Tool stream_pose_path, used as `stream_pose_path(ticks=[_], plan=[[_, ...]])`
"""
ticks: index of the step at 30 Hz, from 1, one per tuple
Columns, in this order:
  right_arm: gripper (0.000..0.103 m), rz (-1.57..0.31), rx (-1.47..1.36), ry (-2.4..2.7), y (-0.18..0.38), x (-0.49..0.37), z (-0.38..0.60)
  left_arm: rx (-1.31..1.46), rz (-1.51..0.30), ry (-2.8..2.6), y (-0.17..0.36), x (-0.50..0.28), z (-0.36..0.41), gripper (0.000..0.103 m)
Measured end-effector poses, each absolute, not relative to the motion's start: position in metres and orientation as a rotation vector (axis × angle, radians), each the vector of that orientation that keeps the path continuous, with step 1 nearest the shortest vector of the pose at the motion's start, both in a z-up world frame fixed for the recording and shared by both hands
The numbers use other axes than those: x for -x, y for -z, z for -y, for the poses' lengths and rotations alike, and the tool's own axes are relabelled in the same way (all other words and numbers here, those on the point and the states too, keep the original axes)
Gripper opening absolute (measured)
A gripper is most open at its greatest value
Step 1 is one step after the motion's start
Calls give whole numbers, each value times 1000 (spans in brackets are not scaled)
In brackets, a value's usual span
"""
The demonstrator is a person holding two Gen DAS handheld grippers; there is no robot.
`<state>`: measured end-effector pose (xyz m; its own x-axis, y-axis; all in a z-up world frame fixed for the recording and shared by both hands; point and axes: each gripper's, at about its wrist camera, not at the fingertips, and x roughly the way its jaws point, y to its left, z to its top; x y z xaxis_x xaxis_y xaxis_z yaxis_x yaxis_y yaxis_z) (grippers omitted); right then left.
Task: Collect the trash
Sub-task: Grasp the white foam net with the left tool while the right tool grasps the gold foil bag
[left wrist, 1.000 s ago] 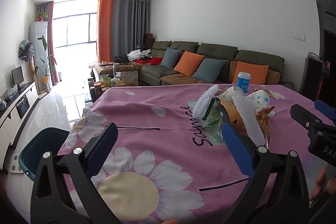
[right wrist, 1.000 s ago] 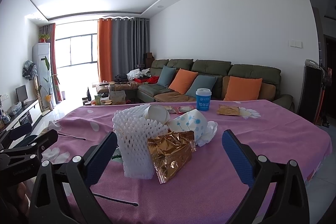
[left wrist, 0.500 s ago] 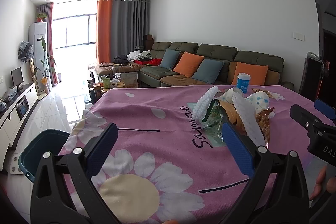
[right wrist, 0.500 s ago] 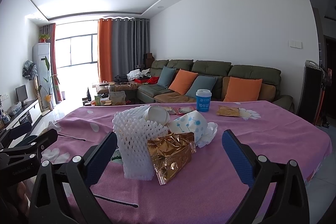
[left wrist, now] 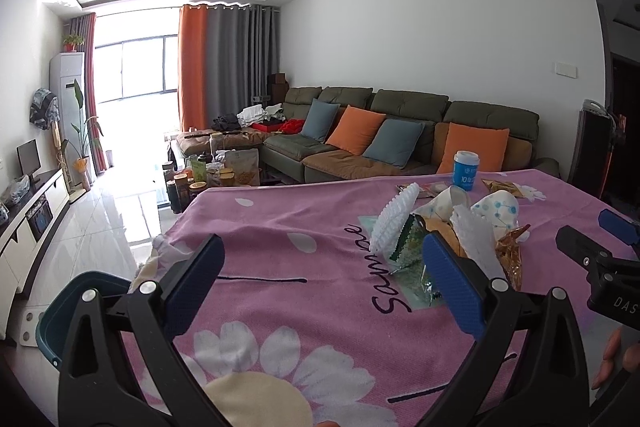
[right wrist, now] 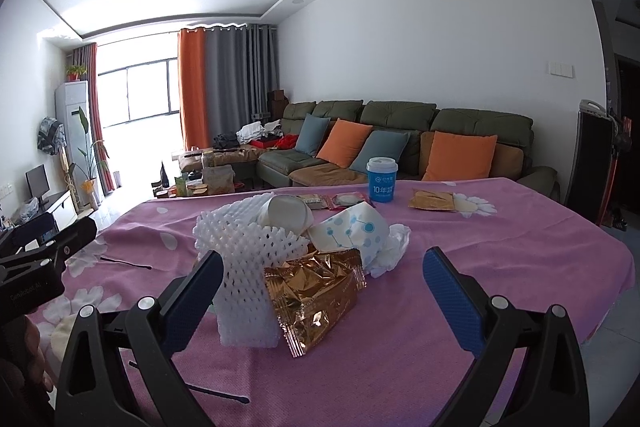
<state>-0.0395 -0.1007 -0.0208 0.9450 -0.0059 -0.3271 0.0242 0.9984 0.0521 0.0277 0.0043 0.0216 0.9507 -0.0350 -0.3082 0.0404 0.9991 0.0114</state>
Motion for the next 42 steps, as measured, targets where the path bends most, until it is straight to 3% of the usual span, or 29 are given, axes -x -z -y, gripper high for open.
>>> stream_pose_path(ticks=[13, 25, 28, 32, 34, 38, 42], plan=[[97, -576, -194, -18, 43, -28, 130, -46, -480, 226, -46, -130, 25, 97], [96, -712, -373, -93, 67, -56, 140, -20, -761, 378, -7, -238, 64, 96], [86, -731, -389, -110, 68, -58, 141, 24, -846, 384, 8, -255, 62, 79], [76, -747, -411, -130, 70, -60, 142, 50, -889, 388, 23, -263, 56, 66], [64, -755, -426, -149, 72, -61, 143, 72, -903, 410, 27, -265, 53, 60], [52, -760, -443, -186, 73, -60, 142, 98, -912, 464, 32, -266, 52, 33], [35, -765, -461, -204, 75, -59, 142, 97, -901, 494, 31, -262, 55, 24]])
